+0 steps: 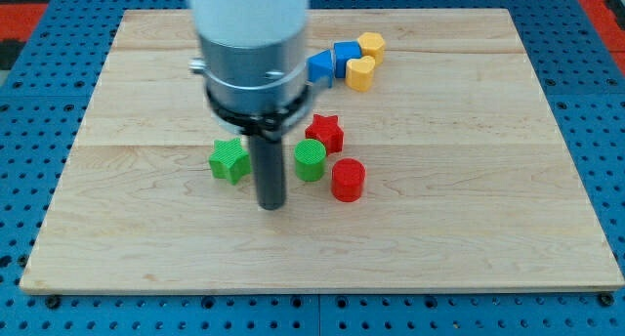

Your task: Push the red circle with a green star bottom right to the green circle

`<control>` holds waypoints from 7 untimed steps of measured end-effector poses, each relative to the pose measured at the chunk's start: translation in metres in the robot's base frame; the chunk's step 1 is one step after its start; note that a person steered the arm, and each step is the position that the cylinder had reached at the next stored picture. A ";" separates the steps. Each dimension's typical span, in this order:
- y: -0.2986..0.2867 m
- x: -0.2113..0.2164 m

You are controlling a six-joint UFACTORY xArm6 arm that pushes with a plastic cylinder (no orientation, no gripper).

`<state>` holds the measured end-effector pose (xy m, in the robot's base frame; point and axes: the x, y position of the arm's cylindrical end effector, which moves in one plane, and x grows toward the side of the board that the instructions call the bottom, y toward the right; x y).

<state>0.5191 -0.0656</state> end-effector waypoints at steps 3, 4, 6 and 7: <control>-0.004 -0.054; 0.055 -0.051; 0.092 0.002; 0.118 0.017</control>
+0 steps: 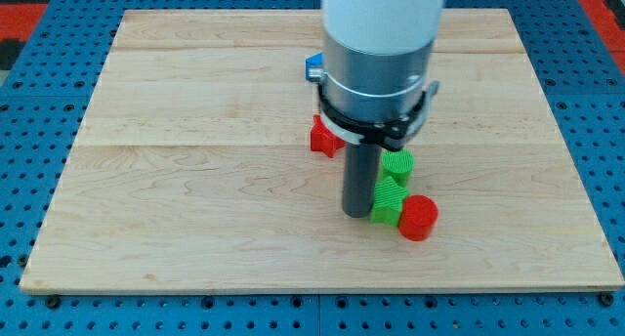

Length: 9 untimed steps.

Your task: Push the red circle with a green star bottom right to the green circle

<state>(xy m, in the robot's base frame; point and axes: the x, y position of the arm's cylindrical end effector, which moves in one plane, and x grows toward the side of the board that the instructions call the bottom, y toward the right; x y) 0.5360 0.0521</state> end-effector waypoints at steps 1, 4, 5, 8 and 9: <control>0.024 0.016; -0.005 0.036; -0.025 0.026; -0.018 0.030; -0.090 -0.020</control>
